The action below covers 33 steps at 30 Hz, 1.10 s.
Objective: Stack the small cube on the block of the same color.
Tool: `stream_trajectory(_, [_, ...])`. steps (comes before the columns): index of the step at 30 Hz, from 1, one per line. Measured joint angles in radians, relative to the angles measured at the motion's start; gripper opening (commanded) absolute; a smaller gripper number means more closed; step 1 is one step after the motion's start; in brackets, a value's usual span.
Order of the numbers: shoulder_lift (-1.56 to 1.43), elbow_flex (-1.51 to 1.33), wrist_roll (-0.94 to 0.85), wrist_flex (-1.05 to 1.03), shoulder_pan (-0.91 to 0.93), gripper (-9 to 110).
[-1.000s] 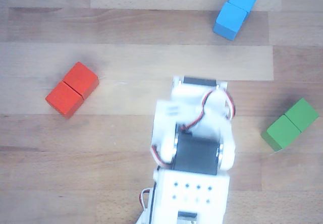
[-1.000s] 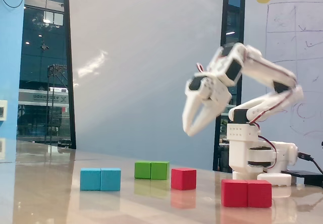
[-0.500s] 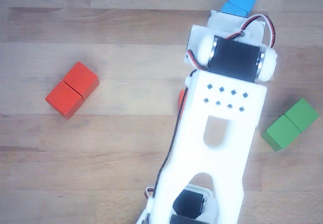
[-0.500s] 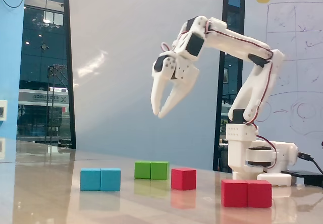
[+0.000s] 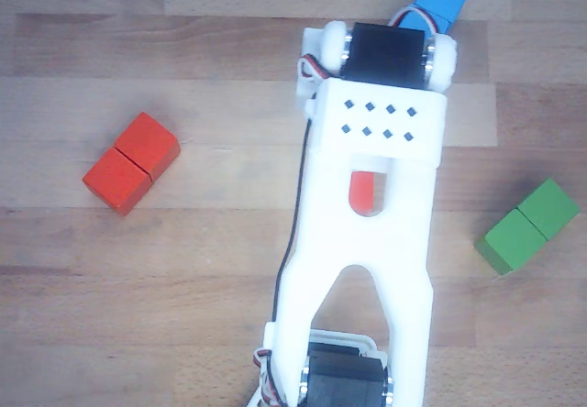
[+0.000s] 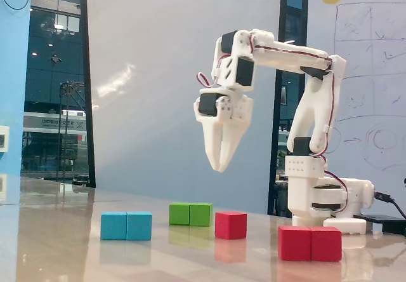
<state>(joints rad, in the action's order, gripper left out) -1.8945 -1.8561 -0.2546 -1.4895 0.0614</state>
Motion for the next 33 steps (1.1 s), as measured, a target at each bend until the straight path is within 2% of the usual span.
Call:
stream_trajectory(16, [-0.002,-0.199,-0.008,0.0,-0.054,18])
stream_trajectory(25, [-0.002,-0.202,-0.008,0.0,-0.054,38])
stream_trajectory(33, [0.008,-0.218,-0.008,0.0,-0.054,35])
